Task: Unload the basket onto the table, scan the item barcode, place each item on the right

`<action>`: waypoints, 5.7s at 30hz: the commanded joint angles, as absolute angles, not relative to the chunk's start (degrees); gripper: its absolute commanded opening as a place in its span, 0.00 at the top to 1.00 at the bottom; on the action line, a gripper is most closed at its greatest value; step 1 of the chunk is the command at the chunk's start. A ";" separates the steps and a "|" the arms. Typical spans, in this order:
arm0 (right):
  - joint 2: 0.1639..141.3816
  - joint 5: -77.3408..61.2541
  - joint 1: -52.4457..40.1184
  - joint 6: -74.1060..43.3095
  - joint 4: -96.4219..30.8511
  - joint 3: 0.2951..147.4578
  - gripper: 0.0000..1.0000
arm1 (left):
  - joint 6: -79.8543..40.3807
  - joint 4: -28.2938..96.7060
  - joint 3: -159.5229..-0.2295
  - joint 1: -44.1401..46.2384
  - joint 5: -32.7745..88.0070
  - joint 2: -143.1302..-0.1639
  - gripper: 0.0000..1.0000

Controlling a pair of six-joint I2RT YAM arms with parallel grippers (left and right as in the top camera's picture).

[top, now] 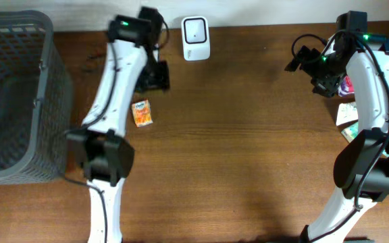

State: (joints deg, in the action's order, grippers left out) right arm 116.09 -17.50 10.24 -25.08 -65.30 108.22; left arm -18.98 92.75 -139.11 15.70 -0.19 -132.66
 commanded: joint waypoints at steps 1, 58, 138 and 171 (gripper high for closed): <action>114.93 -17.15 10.13 -24.84 -65.30 108.97 0.01 | -22.92 90.02 -133.47 15.99 -4.75 -137.36 0.39; 114.96 -25.52 10.04 -26.79 -62.39 108.95 0.01 | -14.66 96.71 -160.20 11.27 -10.72 -139.79 0.01; 122.30 -60.36 -5.74 -74.48 44.77 83.59 0.96 | -19.88 96.12 -160.20 10.33 -10.79 -139.90 0.01; 126.74 8.99 -23.59 23.55 17.04 105.34 0.96 | -19.88 96.12 -160.20 10.33 -10.79 -139.90 0.01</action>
State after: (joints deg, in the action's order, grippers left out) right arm 124.97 14.72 -23.57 26.76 15.05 104.57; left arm -19.49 96.16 -159.76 10.48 -10.13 -140.05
